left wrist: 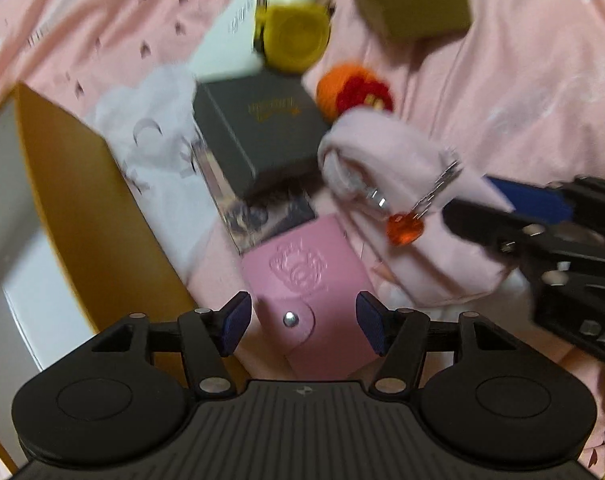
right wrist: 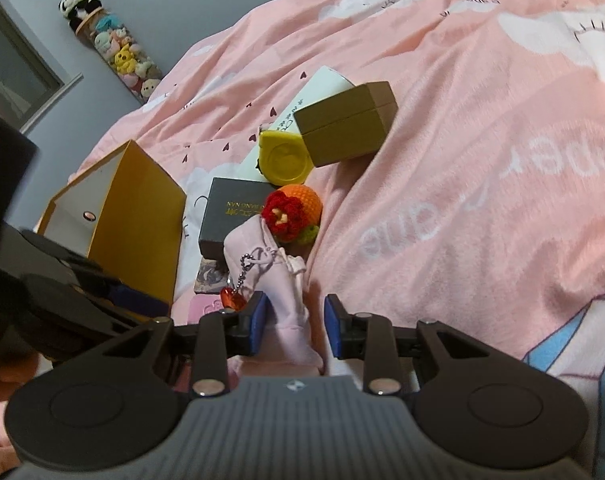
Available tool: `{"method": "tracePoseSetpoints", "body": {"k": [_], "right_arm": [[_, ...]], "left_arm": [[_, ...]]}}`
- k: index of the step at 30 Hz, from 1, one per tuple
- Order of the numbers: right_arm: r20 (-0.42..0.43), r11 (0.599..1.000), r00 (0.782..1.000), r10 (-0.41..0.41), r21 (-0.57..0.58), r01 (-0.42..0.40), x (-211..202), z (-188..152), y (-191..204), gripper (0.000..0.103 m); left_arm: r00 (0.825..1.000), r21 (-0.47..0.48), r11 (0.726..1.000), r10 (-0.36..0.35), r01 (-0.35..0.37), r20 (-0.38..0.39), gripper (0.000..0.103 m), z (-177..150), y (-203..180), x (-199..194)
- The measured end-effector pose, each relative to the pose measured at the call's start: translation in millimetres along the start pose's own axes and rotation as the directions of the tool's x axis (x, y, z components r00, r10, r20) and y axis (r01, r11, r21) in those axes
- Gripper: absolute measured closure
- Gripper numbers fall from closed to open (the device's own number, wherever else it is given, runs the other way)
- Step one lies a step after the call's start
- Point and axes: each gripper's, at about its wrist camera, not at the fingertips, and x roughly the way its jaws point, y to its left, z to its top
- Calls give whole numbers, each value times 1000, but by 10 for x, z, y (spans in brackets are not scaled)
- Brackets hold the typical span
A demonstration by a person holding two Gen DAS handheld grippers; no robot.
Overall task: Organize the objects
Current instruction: 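Grasp the pink card wallet with left tool while right tool grasps pink pouch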
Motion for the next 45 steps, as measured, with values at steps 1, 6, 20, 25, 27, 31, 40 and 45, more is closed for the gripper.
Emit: {"method": "tracePoseSetpoints", "body": {"k": [1,6,20,25,27,31,40,45], "right_arm": [[1,1000,1000,6,6,-6,2,0,-16,71],[6,1000,1000,22,14,-22,-5,-14,-48,71],[6,999,1000,22,29,-22,-31,-19,-83,70],[7,999,1000,15,44,-16,-72,-25,-83,70],[7,999,1000,11,50,-11,-97,-23,-91,70],[9,999,1000,2,45,-3,-111,-34,-81,69],[14,999,1000,2,37,-3,-113,-39,-67,65],[14,999,1000,6,33,-7,-95,-39,-67,63]], "left_arm": [[1000,-5,1000,9,-9,-21,32,17,1,72],[998,-42,999,0,-2,-58,26,58,21,261],[986,-159,973,-157,165,65,26,-137,163,122],[920,-160,912,-351,378,175,56,-339,212,-93],[905,-146,905,-366,400,216,60,-408,123,-122],[941,-186,946,-211,265,265,60,-550,55,-71],[992,-136,990,-22,39,122,38,-263,90,204],[997,-67,998,24,-19,73,31,-154,27,313]]}}
